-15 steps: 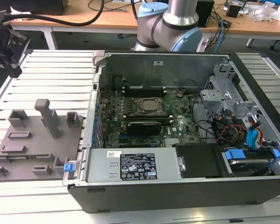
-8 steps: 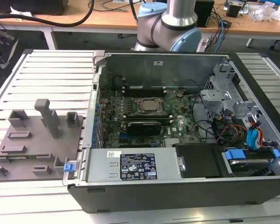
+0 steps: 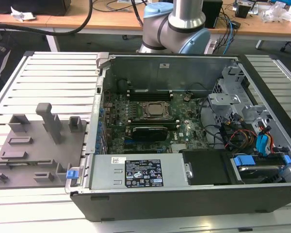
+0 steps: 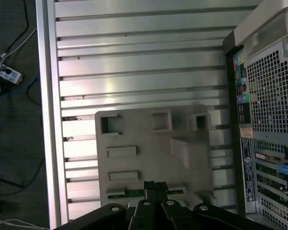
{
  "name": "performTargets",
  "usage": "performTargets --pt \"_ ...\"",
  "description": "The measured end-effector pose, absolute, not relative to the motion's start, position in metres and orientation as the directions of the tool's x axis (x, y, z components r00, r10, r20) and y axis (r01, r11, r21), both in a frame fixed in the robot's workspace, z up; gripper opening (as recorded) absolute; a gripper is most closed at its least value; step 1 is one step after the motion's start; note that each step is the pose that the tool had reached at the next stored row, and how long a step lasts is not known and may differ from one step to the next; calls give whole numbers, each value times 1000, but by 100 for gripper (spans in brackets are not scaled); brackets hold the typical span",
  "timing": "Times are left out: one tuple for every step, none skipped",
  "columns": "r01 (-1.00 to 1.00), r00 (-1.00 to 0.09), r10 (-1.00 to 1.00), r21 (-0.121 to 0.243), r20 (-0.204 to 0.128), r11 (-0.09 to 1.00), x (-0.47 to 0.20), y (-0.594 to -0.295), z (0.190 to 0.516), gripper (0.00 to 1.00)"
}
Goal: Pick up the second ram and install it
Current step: 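Reach for the second ram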
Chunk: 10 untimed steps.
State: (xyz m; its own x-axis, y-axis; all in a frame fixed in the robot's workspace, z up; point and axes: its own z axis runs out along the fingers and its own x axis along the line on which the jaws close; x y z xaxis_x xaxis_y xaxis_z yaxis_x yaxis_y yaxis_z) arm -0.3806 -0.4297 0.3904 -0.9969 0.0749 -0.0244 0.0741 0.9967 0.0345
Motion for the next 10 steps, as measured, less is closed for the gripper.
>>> performTargets --pt "74 -997 75 32 -25 997 -381 -433 390 11" --pt "74 -997 75 31 -25 997 -381 -436 390 11" --pt "74 -997 75 29 -25 997 -381 -440 390 11" --pt "74 -997 75 28 -25 997 -381 -441 390 11" --pt "74 -997 75 27 -25 997 -381 -443 390 11" --pt "74 -997 75 26 -25 997 -381 -446 390 11" --pt "74 -997 75 25 -25 997 -381 -449 390 11" --pt "74 -997 75 25 -25 997 -381 -452 390 11" --pt "74 -997 75 24 -25 997 -381 -454 390 11" --pt "74 -997 75 24 -25 997 -381 -456 390 11"
